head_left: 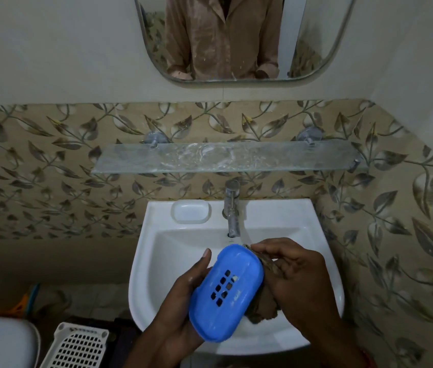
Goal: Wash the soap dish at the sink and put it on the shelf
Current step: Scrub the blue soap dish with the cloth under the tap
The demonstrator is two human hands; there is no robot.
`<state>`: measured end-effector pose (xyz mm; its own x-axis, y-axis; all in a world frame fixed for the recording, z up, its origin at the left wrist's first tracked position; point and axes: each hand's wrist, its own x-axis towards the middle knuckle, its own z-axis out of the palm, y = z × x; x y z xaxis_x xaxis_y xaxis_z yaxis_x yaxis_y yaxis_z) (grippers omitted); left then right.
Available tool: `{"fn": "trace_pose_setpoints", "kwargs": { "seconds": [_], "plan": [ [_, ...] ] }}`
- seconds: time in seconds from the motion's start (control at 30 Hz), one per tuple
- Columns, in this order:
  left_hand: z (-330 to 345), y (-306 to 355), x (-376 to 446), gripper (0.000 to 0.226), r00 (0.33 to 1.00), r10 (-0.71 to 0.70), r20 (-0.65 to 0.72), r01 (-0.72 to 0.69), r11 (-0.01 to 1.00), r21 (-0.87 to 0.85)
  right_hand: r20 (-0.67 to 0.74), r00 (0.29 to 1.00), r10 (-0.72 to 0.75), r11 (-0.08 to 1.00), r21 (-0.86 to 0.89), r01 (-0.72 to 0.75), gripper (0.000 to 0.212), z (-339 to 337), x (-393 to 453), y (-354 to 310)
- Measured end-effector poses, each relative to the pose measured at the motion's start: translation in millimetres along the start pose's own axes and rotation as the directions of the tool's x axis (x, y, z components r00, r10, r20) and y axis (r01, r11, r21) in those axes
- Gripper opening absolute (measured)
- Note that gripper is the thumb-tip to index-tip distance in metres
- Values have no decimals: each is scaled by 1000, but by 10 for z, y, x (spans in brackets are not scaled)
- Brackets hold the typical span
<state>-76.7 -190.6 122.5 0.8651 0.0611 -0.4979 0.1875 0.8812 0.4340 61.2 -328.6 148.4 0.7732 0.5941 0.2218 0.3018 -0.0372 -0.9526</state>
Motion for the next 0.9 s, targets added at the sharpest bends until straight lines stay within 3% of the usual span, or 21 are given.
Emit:
{"fn": "trace_pose_setpoints", "kwargs": {
  "seconds": [0.17, 0.3, 0.47, 0.57, 0.77, 0.9],
  "plan": [
    [78, -9, -10, 76, 991, 74, 114, -66, 995, -68, -111, 993, 40, 998, 61, -33, 31, -111, 25, -29],
    [89, 40, 55, 75, 989, 107, 105, -100, 992, -71, -128, 990, -67, 995, 59, 75, 24, -131, 8, -160],
    [83, 49, 188, 61, 977, 212, -20, -207, 968, 138, 69, 926, -371, 883, -283, 375, 18, -9, 53, -289],
    [132, 53, 200, 56, 969, 246, -20, -241, 959, 147, 188, 903, -386, 783, -450, 429, 19, 75, 137, -282],
    [129, 115, 199, 57, 959, 284, -11, -281, 954, 109, 298, 891, -342, 769, -457, 448, 21, 264, 57, -312],
    [131, 199, 167, 49, 950, 312, 13, -312, 946, 89, 511, 795, -325, 721, -410, 559, 31, 332, -218, -327]
  ]
}}
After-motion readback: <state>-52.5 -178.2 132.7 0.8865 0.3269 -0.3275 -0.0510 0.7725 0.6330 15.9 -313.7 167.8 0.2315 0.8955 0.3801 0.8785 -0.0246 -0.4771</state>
